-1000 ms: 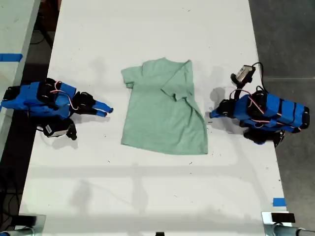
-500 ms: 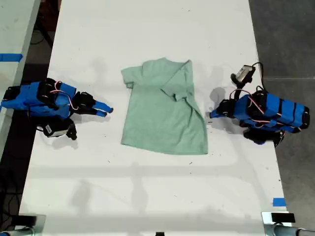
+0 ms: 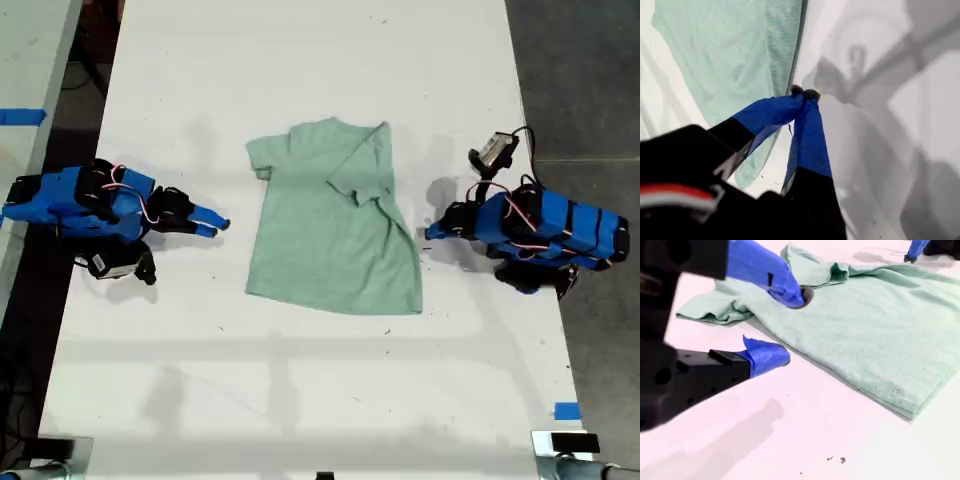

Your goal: Fold t shirt

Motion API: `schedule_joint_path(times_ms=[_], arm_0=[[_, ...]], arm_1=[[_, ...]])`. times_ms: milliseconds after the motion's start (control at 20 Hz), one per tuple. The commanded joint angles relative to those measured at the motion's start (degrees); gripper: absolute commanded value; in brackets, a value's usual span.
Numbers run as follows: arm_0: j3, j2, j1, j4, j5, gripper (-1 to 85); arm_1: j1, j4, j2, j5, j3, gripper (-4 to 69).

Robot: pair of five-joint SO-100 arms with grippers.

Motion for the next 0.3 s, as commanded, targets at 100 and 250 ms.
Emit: schedule_joint_path(times_ms=[100,250], arm_0=[[-0.2,0.4,-0.2,0.0,0.2,15.1],[-0.2,0.4,-0.2,0.0,0.2,15.1]], arm_1=[[0.4,-1.5,0.4,-0.8,3.0,-1.0],[0.4,-1.5,0.4,-0.5,3.0,-1.0]])
